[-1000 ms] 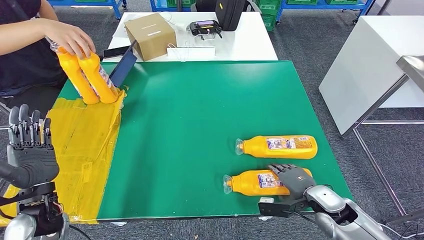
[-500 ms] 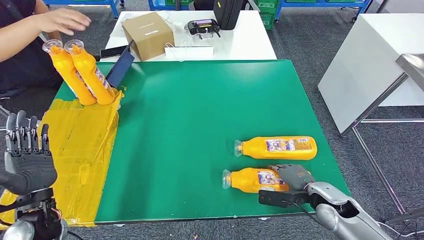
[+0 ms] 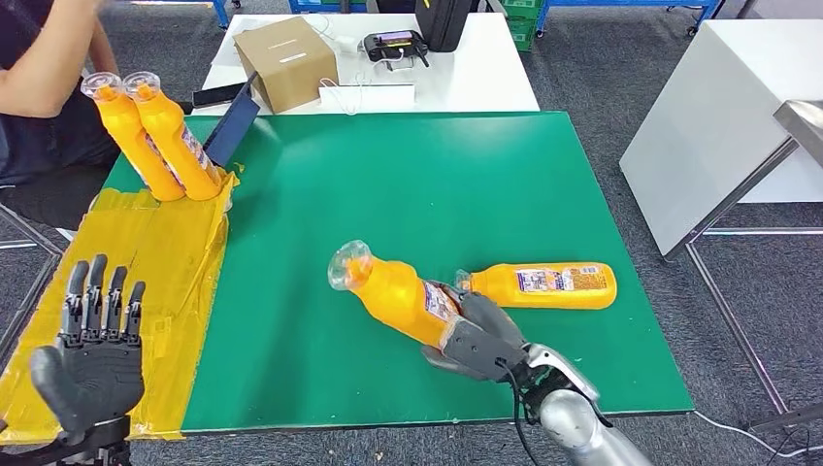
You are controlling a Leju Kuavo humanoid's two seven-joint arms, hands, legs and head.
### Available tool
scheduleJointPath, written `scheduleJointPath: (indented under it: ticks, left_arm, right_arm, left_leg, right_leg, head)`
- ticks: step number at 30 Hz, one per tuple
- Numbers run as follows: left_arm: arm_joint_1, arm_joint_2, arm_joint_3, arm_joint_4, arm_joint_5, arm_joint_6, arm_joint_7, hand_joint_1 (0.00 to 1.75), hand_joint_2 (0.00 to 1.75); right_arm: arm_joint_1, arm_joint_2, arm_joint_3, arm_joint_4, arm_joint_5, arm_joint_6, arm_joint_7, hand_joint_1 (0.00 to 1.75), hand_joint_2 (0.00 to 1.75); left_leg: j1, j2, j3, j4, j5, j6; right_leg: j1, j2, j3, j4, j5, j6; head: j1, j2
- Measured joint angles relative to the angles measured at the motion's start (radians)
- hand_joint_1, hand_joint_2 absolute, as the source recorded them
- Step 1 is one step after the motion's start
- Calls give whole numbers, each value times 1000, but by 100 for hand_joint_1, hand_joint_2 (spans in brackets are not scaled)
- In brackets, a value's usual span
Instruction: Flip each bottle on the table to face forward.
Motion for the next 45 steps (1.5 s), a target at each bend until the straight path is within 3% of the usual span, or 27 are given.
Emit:
scheduleJointPath:
  ticks: [7,13,27,44,45]
  left_arm:
    - [-4,-9,-103,-29,-47,-17,-14,0,175]
    - [-16,-11,-180,-44,-64,-16,-20,0,175]
    - [-69,-11,-303,-53,-107,-5,-35,0,175]
    - [-74,-11,-309,-58,-86,-15,-30,0,175]
    - [-74,-11,-309,-58,-84,-15,-28,12,175]
  right_arm:
    - [-58,111,-6,-53,-38,-43,28,175,175]
    - [-110,159,12,-54,-27,-54,51,175,175]
    - [-208,192,139,-20,71,-63,84,175,175]
    - [-207,166,327,-57,191,-19,35,175,175]
    - [-202,168,332,-57,196,-16,31,175,175]
  left_leg:
    - [-1,0,-2,0,0,0]
    - [-1,0,-2,0,0,1]
    - [-1,-1,-5,0,0,1]
    - [-1,-1,-7,0,0,1]
    - [-1,-1,-7,0,0,1]
  right_leg:
    - [-1,0,-2,0,0,0]
    - [-1,-1,-2,0,0,0]
    - [-1,-1,-4,0,0,0]
    - [-1,-1,-6,0,0,0]
    - [-1,-1,-6,0,0,0]
  head:
    - [0,0]
    - [0,0]
    - [0,0]
    - [0,0]
    - [0,0]
